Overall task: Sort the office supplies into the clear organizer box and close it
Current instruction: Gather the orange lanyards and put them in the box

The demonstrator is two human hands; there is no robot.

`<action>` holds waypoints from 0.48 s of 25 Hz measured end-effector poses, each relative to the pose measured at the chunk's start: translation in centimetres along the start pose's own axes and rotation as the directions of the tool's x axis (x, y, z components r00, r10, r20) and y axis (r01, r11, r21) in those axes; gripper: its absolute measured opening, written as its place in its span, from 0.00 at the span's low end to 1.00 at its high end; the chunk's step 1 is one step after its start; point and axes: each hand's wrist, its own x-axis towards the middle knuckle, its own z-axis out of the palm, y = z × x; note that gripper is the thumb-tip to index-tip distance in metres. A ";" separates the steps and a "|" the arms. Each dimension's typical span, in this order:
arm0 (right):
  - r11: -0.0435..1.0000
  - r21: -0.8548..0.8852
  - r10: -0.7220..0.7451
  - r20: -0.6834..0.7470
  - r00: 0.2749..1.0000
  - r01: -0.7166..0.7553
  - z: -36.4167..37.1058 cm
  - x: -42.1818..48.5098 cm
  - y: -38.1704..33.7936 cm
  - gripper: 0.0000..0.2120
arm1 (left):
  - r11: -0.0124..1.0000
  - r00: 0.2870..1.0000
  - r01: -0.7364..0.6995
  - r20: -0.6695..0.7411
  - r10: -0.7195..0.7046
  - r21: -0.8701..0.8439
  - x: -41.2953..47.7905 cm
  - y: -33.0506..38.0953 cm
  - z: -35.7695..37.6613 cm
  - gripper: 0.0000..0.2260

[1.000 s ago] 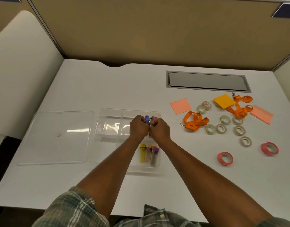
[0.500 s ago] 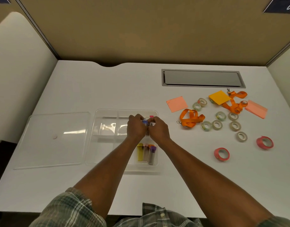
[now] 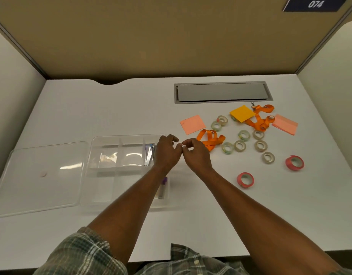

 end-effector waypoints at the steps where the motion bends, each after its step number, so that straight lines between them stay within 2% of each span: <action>1: 1.000 -0.005 0.006 -0.007 1.000 -0.006 -1.1 0.0 0.8 0.09 | 1.000 1.000 -0.017 0.018 0.017 0.005 -0.2 0.6 1.0 0.10; 9: 0.988 -0.113 0.091 -0.100 0.991 -0.102 -10.8 -0.6 9.4 0.09 | 0.987 0.979 -0.100 0.186 0.076 0.123 -1.5 4.6 9.5 0.11; 12: 0.971 -0.181 0.138 -0.107 0.985 -0.156 -14.1 -0.9 12.8 0.10 | 0.952 0.954 -0.193 0.271 0.126 0.237 -1.7 5.1 12.1 0.14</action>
